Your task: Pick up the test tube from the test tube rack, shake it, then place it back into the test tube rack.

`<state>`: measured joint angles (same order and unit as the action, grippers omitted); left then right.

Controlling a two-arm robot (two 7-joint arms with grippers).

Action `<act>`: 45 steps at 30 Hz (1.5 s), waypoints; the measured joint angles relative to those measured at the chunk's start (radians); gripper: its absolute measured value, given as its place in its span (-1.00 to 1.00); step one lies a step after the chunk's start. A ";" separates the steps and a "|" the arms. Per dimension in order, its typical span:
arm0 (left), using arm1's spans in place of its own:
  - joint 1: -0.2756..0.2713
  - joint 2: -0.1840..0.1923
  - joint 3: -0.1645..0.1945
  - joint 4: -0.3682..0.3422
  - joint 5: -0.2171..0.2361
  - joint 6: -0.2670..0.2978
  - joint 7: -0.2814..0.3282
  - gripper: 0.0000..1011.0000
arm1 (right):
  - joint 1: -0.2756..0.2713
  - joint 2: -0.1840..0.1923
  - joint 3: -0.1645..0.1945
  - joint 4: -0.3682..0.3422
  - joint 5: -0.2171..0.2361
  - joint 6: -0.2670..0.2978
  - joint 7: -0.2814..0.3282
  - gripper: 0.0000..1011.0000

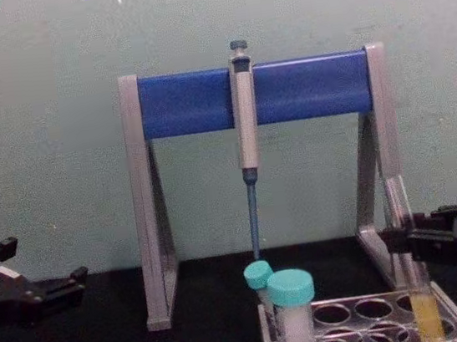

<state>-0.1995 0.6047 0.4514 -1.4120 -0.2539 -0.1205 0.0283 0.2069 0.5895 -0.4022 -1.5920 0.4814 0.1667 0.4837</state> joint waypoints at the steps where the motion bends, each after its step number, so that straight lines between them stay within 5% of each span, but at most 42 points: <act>1: 0.000 0.000 0.000 0.000 0.000 0.000 0.000 0.98 | 0.000 0.000 0.000 0.000 0.000 0.000 0.000 -0.36; 5: 0.000 0.000 0.000 0.000 0.000 0.000 0.000 0.98 | 0.000 0.000 0.000 0.000 0.001 0.000 0.000 -0.54; 33: 0.000 0.000 0.000 0.000 0.000 0.000 0.000 0.98 | -0.001 0.000 0.001 0.000 0.001 -0.002 0.001 -0.54; 36: 0.000 0.000 0.000 0.000 0.000 0.000 0.000 0.98 | -0.009 0.000 0.014 -0.006 0.018 -0.017 0.006 -0.54; 37: 0.000 0.000 0.000 0.000 0.000 0.000 0.000 0.98 | -0.032 0.004 0.051 -0.042 0.078 -0.068 0.008 -0.54; 45: 0.000 0.000 0.000 0.000 0.000 0.000 0.000 0.98 | -0.010 -0.019 0.100 -0.052 0.100 -0.150 -0.006 -0.54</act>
<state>-0.1995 0.6047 0.4514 -1.4120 -0.2539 -0.1205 0.0283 0.1970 0.5704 -0.3021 -1.6443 0.5817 0.0167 0.4782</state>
